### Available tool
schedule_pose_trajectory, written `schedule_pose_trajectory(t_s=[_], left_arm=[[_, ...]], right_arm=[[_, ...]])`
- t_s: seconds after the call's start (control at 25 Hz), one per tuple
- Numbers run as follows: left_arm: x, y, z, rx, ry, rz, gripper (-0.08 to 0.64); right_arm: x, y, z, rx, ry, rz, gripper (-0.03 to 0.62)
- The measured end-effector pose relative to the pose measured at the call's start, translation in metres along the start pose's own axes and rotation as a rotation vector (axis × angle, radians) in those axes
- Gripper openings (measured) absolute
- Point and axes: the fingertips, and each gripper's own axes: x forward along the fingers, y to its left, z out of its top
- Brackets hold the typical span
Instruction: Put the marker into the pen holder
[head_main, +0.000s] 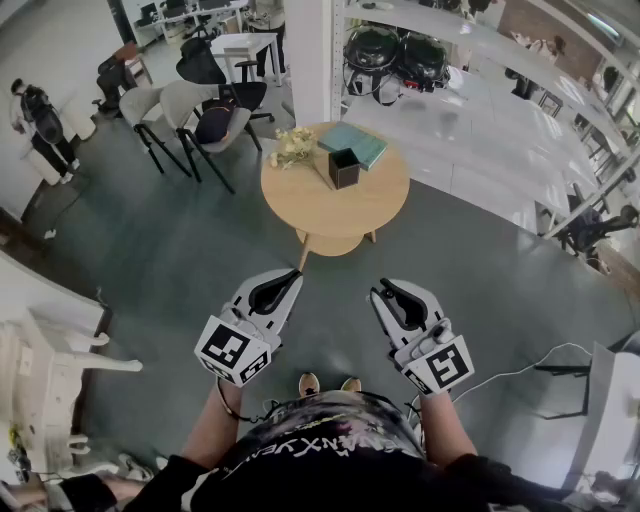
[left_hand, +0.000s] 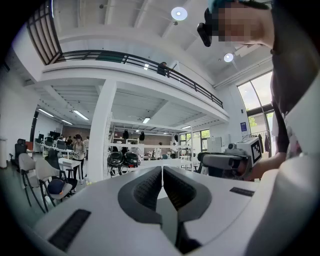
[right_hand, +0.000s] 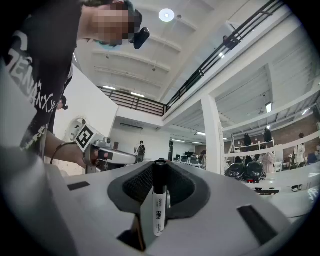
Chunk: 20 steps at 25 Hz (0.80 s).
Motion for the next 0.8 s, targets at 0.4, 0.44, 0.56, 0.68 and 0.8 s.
schedule_pose_trajectory(t_s=[0.4,0.44,0.56,0.68,0.8], left_arm=[[0.009,-0.001,-0.001,0.001,0.006,-0.013,0.028],[0.009,-0.001,-0.002,0.002,0.006,-0.016,0.028],[0.011,-0.003,-0.004,0.001,0.008,-0.023,0.028],[0.012,-0.006,-0.003,0.003,0.011,-0.029,0.028],[0.012,-0.007,-0.003,0.006,0.011,-0.034,0.028]], right_arm=[[-0.001,-0.008,0.000,0.026,-0.012,0.000,0.074],[-0.001,-0.008,0.000,0.034,-0.019,0.003,0.074],[-0.002,-0.008,0.001,0.045,-0.030,0.007,0.074],[-0.003,-0.008,0.002,0.047,-0.033,0.008,0.074],[-0.005,-0.007,0.002,0.046,-0.034,0.005,0.074]])
